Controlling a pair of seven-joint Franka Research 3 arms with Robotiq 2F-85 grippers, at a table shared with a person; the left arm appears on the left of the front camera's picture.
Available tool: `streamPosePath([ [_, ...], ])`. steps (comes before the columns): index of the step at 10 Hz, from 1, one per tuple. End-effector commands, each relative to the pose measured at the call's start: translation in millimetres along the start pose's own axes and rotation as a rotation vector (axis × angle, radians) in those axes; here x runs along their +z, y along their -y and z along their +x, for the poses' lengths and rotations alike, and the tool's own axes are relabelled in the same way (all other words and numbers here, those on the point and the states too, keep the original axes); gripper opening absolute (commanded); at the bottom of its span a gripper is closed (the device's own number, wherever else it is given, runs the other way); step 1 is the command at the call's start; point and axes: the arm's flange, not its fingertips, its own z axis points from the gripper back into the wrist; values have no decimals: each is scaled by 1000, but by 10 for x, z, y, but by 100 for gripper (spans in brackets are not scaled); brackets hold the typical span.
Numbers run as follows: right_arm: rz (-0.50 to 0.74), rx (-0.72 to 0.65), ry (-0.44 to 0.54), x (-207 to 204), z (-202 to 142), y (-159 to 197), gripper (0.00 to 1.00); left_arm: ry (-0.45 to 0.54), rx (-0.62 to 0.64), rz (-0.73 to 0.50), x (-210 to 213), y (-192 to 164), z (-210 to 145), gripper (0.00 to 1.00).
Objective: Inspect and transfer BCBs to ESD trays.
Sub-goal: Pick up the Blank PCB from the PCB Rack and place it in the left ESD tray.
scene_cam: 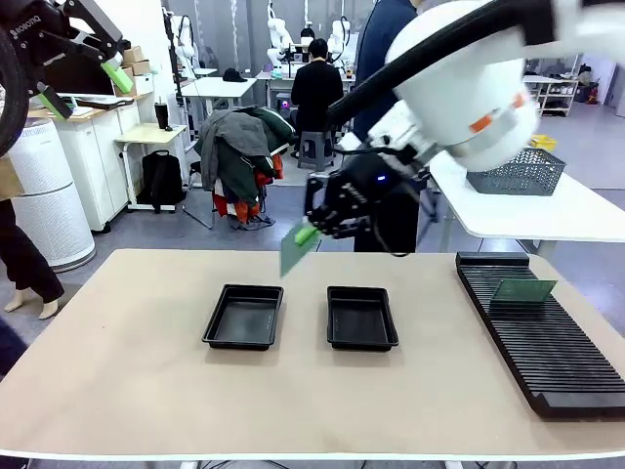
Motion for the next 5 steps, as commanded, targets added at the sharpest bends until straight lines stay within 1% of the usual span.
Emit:
streamPosePath([
  [1,15,-57,28,-413,287,-229,3,-4,-3,-10,-12,-9,-5,100],
  [3,22,-102,66,-820,503,-324,3,-4,-3,-10,-12,-9,-5,100],
  [4,28,-120,56,-1009,607,-321,3,-4,-3,-10,-12,-9,-5,100],
  [5,7,-133,70,-1173,701,-285,3,-4,-3,-10,-12,-9,-5,100],
])
